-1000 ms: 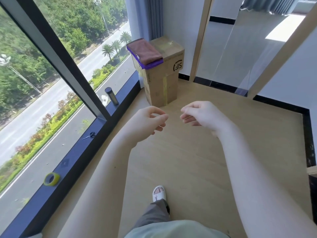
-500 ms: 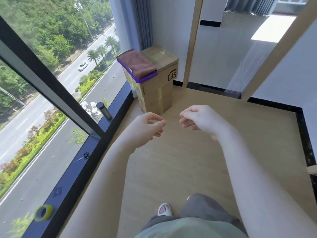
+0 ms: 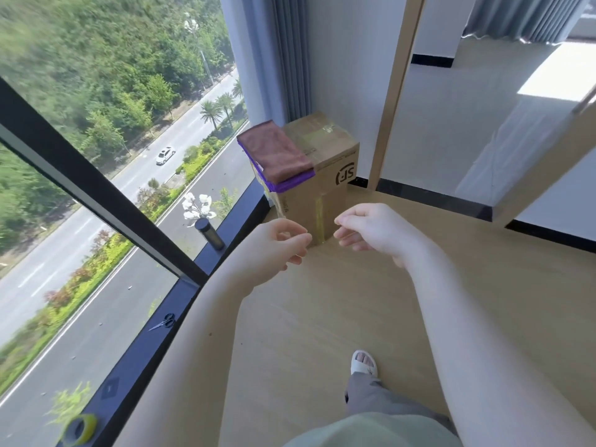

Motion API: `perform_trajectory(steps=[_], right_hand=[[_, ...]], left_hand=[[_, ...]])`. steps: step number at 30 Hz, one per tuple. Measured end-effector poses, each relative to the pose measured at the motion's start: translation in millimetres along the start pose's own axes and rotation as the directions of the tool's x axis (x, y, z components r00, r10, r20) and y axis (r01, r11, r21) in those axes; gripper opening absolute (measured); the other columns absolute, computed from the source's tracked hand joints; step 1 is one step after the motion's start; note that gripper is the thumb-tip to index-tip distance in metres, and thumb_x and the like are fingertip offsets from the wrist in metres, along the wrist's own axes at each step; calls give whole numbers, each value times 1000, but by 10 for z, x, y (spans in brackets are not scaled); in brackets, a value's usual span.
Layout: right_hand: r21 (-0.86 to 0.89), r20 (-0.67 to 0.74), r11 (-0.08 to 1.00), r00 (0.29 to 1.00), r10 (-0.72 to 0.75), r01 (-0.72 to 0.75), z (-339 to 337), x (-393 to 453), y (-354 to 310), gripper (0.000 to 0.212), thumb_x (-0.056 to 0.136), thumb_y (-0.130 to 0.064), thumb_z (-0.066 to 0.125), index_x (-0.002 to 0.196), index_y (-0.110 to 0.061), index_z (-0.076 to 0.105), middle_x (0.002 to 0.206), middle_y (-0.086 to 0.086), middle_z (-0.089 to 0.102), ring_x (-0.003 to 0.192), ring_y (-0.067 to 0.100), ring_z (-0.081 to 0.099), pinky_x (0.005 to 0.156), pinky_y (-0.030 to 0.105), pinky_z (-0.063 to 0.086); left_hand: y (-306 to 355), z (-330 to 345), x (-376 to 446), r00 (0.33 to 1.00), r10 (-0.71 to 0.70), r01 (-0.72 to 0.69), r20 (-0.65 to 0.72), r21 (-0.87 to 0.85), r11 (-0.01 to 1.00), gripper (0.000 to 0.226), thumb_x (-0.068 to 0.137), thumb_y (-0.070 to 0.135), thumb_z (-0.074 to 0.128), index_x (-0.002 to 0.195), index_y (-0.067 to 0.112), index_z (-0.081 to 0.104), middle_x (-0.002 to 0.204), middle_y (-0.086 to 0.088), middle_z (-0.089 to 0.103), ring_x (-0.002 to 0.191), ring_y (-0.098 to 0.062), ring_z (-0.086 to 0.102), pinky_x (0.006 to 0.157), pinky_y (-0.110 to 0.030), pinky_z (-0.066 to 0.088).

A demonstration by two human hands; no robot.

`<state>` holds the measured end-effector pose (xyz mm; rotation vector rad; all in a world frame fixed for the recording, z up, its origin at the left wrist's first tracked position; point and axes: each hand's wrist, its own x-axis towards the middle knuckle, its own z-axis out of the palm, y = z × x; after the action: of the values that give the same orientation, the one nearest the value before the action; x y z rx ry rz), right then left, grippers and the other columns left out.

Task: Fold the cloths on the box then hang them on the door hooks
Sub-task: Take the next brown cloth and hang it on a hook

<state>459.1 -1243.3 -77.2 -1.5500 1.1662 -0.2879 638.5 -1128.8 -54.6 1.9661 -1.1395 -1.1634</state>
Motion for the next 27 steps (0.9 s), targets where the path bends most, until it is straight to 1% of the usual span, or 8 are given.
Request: perform_trajectory(steps=[5, 9, 12, 18, 27], right_hand=[[-14, 38, 999, 999, -36, 37, -450, 558, -200, 18, 104, -29, 55, 110, -21, 70, 97, -3, 77, 92, 13, 75, 89, 36, 60], [-23, 61, 998, 996, -61, 63, -761, 931, -289, 19, 105, -29, 54, 113, -20, 69, 98, -3, 77, 92, 12, 74, 83, 30, 58], [-33, 84, 997, 994, -64, 67, -883, 1169, -323, 20, 105, -30, 54, 114, -20, 68, 98, -4, 76, 91, 11, 73, 80, 28, 57], [-36, 159, 998, 987, -38, 44, -924, 1559, -350, 20, 104, -30, 55, 113, -19, 69, 98, -3, 77, 92, 12, 74, 88, 33, 59], [-58, 213, 998, 977, -13, 26, -711, 2190, -491, 17, 103, -31, 57, 107, -21, 70, 96, -3, 78, 91, 12, 75, 90, 35, 59]], left_hand=[[369, 14, 539, 999, -6, 4, -52, -27, 1000, 11, 99, 36, 61, 107, 30, 67, 91, 8, 77, 84, -5, 74, 91, -37, 60], [623, 80, 906, 997, -23, 20, -76, -42, 999, 12, 99, 35, 62, 108, 28, 67, 92, 7, 77, 86, -7, 74, 91, -37, 59], [731, 92, 1109, 995, -33, 29, -97, -39, 999, 13, 100, 36, 61, 108, 29, 67, 91, 7, 77, 84, -5, 74, 90, -36, 60], [762, 37, 1394, 989, -82, 75, -120, -61, 995, 11, 100, 37, 61, 107, 30, 67, 93, 6, 77, 85, -6, 74, 90, -36, 60], [592, -227, 1868, 984, -126, 117, -123, -79, 990, 13, 99, 37, 61, 107, 29, 67, 92, 5, 77, 83, -5, 74, 89, -37, 59]])
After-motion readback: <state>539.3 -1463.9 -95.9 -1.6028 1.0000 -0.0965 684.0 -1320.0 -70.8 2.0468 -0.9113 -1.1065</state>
